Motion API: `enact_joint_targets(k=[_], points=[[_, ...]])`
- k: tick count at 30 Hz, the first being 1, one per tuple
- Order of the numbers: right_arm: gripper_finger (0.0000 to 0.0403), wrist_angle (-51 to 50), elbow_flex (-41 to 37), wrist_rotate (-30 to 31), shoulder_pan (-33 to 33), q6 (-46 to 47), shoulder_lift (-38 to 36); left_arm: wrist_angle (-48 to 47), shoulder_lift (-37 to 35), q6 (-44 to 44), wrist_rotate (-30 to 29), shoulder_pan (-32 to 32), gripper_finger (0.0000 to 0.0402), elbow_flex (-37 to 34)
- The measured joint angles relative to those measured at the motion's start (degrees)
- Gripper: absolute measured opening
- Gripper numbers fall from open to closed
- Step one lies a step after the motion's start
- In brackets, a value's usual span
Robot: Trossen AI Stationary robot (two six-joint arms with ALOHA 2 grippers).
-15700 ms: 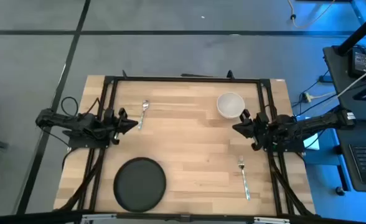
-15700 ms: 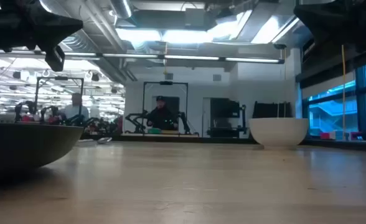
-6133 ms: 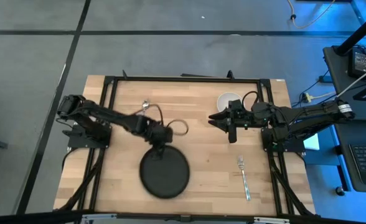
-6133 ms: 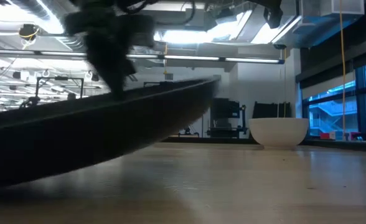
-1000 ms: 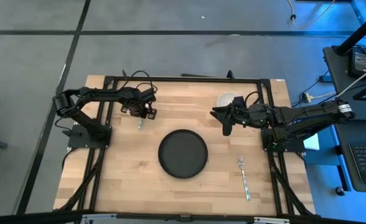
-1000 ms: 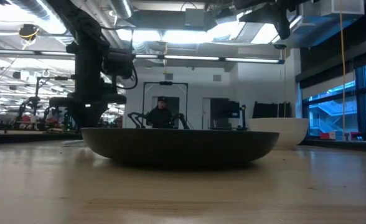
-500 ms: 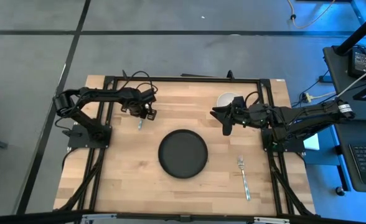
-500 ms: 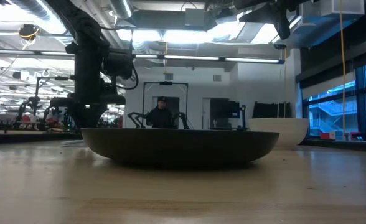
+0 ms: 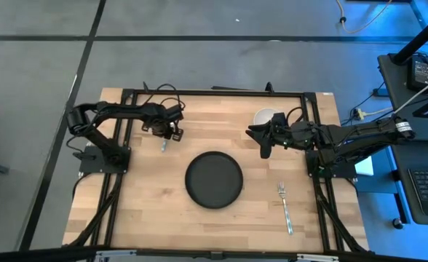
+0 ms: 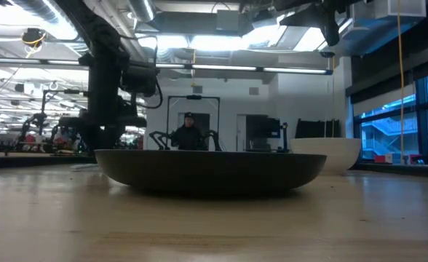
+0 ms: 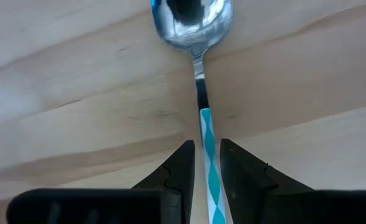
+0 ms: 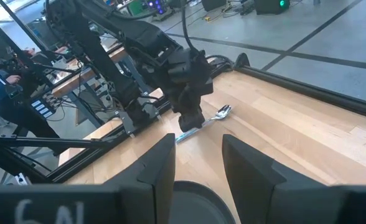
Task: Set table place
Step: Put the green spoon on the left side of the black plate
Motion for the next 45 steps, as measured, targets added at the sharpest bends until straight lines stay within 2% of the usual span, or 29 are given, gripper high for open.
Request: enact_joint_targets(k=[9, 16, 21, 24, 28, 37, 45], points=[[0.0135, 0.0, 0.0, 0.0, 0.0, 1.1, 0.0, 1.0, 3.5, 1.6, 0.3, -0.2, 0.0068, 0.2], [0.0135, 0.0, 0.0, 0.0, 0.0, 1.3, 0.0, 1.3, 3.4, 3.0, 1.0, -0.9, 0.0016, 0.2], [0.0135, 0.0, 0.0, 0.0, 0.0, 1.3, 0.0, 0.9, 3.3, 2.3, 1.3, -1.7, 0.0019, 0.2], [0.0135, 0.0, 0.0, 0.0, 0.0, 1.3, 0.0, -1.6, 3.4, -0.7, 2.6, -2.4, 0.0019, 1.3], [0.0135, 0.0, 0.0, 0.0, 0.0, 1.3, 0.0, -6.1, 3.6, -4.9, 8.2, -5.0, 0.0016, 4.1], [0.0135, 0.0, 0.0, 0.0, 0.0, 1.3, 0.0, -10.1, 3.4, -17.2, 6.8, -14.6, 0.0016, 12.2], [0.0135, -0.1, 0.0, 0.0, 0.0, 1.1, 0.0, -13.4, 3.4, -34.6, 5.9, -24.9, 0.0020, 13.6]])
